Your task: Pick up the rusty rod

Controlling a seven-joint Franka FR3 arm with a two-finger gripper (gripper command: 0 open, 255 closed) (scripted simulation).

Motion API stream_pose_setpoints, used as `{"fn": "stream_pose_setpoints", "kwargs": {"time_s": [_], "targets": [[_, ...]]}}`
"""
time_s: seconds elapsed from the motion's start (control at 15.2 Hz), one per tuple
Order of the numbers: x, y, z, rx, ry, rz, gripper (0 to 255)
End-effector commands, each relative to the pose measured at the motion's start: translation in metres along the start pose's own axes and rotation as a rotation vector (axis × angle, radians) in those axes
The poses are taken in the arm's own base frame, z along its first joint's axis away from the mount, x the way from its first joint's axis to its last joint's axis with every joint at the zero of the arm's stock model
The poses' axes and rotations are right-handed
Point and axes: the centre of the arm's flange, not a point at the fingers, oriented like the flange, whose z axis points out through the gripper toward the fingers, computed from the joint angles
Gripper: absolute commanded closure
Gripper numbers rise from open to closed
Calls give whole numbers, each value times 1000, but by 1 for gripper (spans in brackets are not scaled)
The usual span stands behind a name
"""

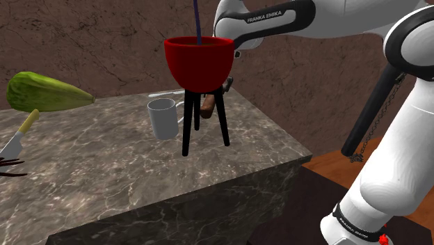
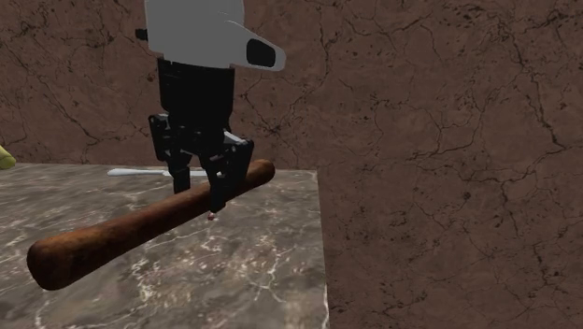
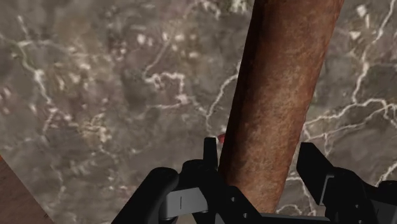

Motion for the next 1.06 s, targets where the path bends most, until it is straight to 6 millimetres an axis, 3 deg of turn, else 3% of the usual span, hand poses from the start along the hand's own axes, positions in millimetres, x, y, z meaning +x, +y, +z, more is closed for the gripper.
{"fn": "stream_pose_setpoints", "kwargs": {"time_s": [0.0,0.86,0.99], "targets": [[1,-2,-7,0,0,0,255],[3,-14,-75,0,0,0,255],[3,-14,-76,0,0,0,255]]}}
